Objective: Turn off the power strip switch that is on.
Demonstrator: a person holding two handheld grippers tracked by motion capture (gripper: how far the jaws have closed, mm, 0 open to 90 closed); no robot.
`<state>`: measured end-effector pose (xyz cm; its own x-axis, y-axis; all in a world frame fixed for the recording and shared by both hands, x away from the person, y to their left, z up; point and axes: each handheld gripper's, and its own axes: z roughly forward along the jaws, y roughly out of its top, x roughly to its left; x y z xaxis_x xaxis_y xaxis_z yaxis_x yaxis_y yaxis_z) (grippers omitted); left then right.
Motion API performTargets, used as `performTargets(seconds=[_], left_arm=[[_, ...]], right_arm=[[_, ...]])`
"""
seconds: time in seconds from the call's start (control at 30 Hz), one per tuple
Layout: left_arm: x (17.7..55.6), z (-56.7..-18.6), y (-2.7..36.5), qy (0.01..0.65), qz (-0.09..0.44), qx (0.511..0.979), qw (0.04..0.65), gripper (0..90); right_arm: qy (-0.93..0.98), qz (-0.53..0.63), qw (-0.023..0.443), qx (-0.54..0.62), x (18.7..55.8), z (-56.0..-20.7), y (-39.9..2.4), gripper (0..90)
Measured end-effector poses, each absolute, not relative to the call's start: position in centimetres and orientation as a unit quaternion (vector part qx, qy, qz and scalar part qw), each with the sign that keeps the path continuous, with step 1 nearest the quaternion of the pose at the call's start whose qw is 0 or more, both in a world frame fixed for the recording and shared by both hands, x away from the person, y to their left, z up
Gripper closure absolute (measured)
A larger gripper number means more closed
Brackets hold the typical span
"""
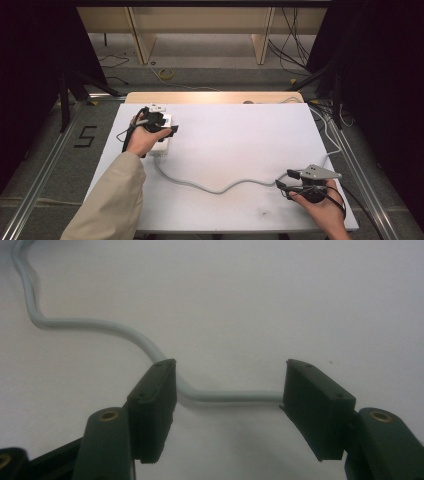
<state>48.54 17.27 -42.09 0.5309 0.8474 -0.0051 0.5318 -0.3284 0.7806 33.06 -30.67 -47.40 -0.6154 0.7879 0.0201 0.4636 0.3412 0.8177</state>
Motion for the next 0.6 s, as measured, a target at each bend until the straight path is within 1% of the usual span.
performTargets(seconds=[0.07, 0.13, 0.2, 0.3, 0.37, 0.43, 0.6], left_arm=[[47.3, -42.2, 17.3, 0.420, 0.202, 0.792, 0.395, 36.5], [45.9, -42.4, 17.4, 0.414, 0.189, 0.785, 0.420, 34.2], [44.0, -42.8, 17.2, 0.399, 0.190, 0.787, 0.430, 32.4], [41.6, -43.4, 16.9, 0.383, 0.192, 0.788, 0.442, 31.5], [39.8, -44.0, 16.7, 0.372, 0.190, 0.789, 0.451, 32.9], [38.5, -44.6, 16.6, 0.371, 0.195, 0.788, 0.451, 32.9], [35.5, -46.5, 16.3, 0.369, 0.208, 0.793, 0.437, 29.4]], right_arm=[[0.796, 0.417, 0.194, 0.393, 33.0, -47.4, -30.6, 39.2], [0.797, 0.417, 0.193, 0.393, 33.0, -47.4, -30.6, 39.1], [0.797, 0.417, 0.193, 0.394, 33.0, -47.4, -30.7, 39.1], [0.796, 0.417, 0.193, 0.394, 33.0, -47.5, -30.7, 39.0], [0.796, 0.417, 0.193, 0.394, 33.0, -47.5, -30.7, 38.8], [0.797, 0.417, 0.194, 0.393, 33.0, -47.5, -30.6, 38.8], [0.795, 0.419, 0.195, 0.394, 32.9, -47.3, -30.6, 38.5]])
